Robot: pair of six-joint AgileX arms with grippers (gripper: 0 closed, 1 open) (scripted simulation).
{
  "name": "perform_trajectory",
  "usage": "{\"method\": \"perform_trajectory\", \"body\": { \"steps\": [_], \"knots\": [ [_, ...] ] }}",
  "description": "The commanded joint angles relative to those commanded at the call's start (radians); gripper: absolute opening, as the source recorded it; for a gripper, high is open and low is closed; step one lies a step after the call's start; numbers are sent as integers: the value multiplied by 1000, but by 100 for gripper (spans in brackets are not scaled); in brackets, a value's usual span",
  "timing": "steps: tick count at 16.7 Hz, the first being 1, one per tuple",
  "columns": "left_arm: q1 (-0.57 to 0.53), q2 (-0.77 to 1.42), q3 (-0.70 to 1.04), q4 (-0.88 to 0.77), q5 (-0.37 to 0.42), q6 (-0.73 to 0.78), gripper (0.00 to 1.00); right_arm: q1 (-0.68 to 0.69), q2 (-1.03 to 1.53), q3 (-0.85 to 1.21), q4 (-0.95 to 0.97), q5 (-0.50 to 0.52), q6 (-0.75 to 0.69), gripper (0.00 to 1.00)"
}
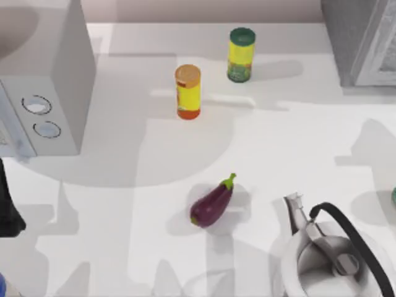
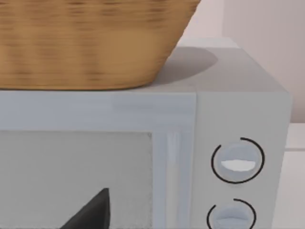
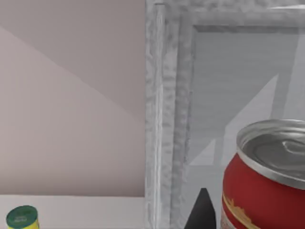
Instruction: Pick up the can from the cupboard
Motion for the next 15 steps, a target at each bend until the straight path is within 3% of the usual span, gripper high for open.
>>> {"method": "perform_trajectory", "body": {
  "steps": [8,11,15],
  "knots": [
    [0,0,0,0,0,0,100,-143,-475,-706,256,-148,-4,0],
    [0,0,0,0,0,0,100,-178,-586,-855,315,-182,-5,0],
    [0,0,0,0,0,0,100,-191,-628,-909,337,-196,-5,0]
  ]
}}
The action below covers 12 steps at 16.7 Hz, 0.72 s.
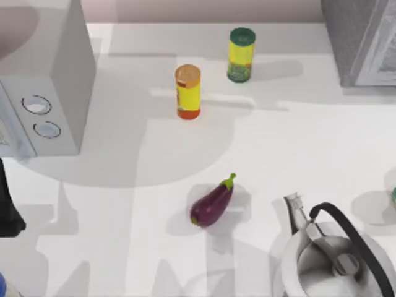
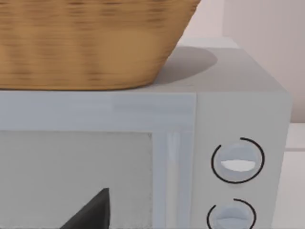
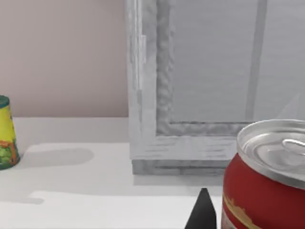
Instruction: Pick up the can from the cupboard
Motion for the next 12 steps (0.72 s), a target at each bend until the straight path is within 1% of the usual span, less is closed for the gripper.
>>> {"method": "perform_trajectory", "body": {
  "steps": [4,6,9,12],
  "knots": [
    [0,0,0,0,0,0,100,3,6,-1,-2,1,2,0],
    [0,0,0,0,0,0,100,-8,28,13,-11,-22,-20,0],
    [0,0,0,0,0,0,100,-58,138,76,-41,-135,-120,0],
    [0,0,0,0,0,0,100,-126,333,168,-76,-324,-263,0]
  ]
}}
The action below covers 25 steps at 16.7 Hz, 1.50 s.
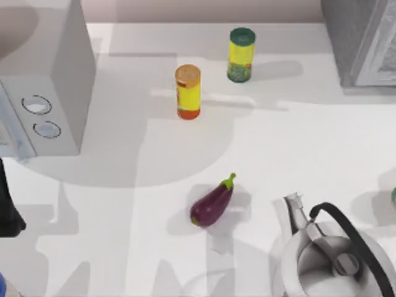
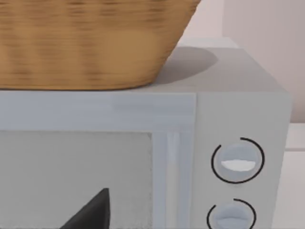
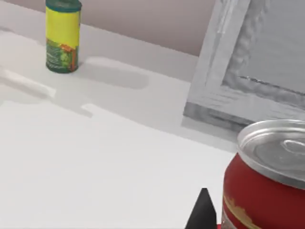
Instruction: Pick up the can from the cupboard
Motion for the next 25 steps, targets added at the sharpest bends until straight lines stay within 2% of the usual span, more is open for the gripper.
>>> {"method": "perform_trajectory", "body": {
  "steps": [4,9,20,25],
  "knots": [
    [0,0,0,0,0,0,100,-96,314,126,-52,-279,-197,0],
    [0,0,0,0,0,0,100,-208,625,253,-116,-536,-404,0],
    [0,0,0,0,0,0,100,-441,1215,531,-164,-983,-807,0],
    [0,0,0,0,0,0,100,-553,1491,675,-160,-1138,-992,0]
  ]
}}
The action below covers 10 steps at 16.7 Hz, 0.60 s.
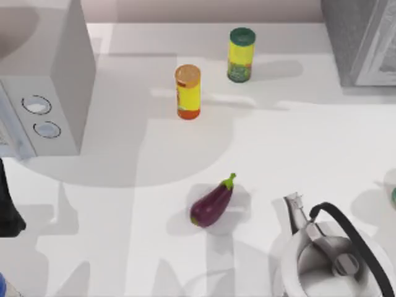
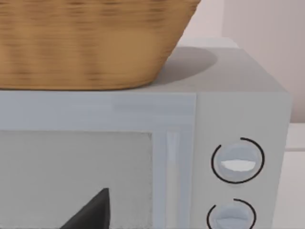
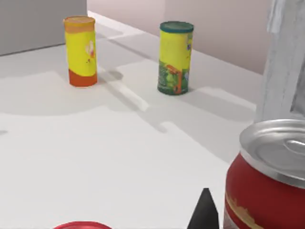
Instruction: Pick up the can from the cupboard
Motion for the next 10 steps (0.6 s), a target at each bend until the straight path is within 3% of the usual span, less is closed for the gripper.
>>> {"method": "perform_trajectory", "body": {
  "steps": [5,10],
  "knots": [
    [0,0,0,0,0,0,100,-99,255,106,-13,-107,-138,0],
    [0,0,0,0,0,0,100,-137,337,138,-17,-120,-175,0]
  ]
}}
